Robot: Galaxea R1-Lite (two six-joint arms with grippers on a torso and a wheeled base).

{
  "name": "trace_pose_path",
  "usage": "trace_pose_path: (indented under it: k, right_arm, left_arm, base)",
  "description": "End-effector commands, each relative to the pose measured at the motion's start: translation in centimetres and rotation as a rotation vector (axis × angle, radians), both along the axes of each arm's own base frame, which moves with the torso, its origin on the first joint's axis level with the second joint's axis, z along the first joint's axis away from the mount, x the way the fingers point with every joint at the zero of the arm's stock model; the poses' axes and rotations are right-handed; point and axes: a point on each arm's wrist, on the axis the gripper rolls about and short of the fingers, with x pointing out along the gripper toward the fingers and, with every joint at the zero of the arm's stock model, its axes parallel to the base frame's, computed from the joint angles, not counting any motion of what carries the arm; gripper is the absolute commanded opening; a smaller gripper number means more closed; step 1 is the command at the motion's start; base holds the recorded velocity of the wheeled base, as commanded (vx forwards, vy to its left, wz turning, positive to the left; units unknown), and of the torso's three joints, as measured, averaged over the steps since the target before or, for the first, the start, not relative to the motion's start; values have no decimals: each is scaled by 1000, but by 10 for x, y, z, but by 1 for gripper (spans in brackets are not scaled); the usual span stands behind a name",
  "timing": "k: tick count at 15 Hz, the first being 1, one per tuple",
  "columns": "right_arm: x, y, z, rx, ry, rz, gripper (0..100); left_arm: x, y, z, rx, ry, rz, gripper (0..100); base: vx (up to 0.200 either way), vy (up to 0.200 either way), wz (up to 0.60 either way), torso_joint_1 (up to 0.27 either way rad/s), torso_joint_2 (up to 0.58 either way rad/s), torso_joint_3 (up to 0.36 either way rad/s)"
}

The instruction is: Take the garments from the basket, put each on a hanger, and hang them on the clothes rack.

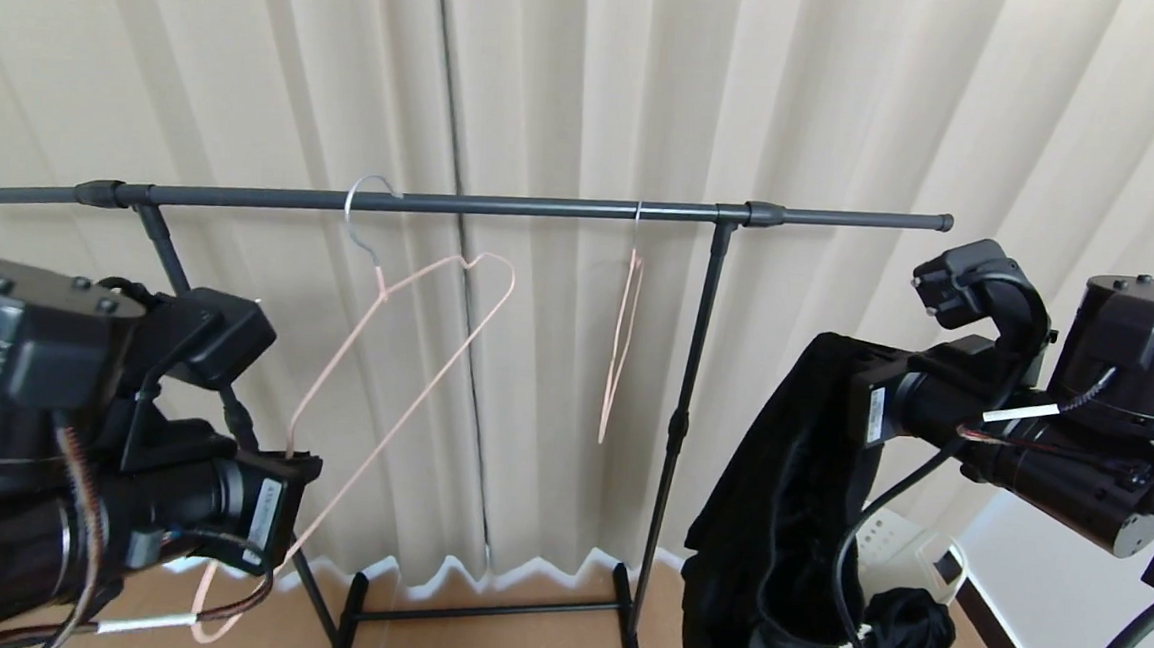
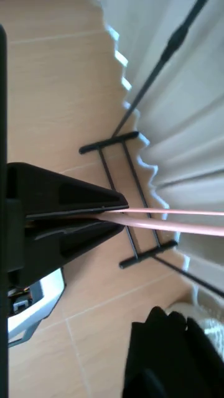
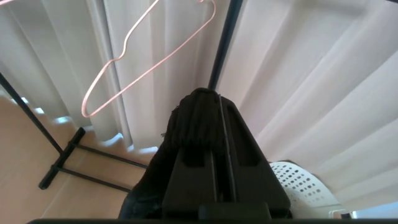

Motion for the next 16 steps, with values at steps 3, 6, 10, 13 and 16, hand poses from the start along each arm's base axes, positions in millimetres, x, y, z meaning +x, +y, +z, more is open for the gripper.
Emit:
trace_pose_path:
  k: [3,6,10,13,16]
  right_arm:
    - [-1,-1,0,-7,-1,-12,0]
    - [1,-1,1,-26,-6,-47,0]
    - [12,2,3,-103,6,-94,0]
    - [45,10,-1,-200,14,-244,0]
    - [56,13,-14,-251,34,-381,0]
  left_arm:
    - [-17,10,-1,-119,-57,-143,0]
    - [-3,-1,-12,-168,-126,-257,0]
    - [13,-13,-18,-160,-195,-369,0]
    - [3,-9,-30,-111,-180,-457,0]
    - [-6,-4,-44,-66,-154,-546,0]
  base:
    - [0,0,0,0,0,0]
    - [0,0,0,0,0,0]
    - [0,0,0,0,0,0]
    - [0,0,0,0,0,0]
    - [0,0,0,0,0,0]
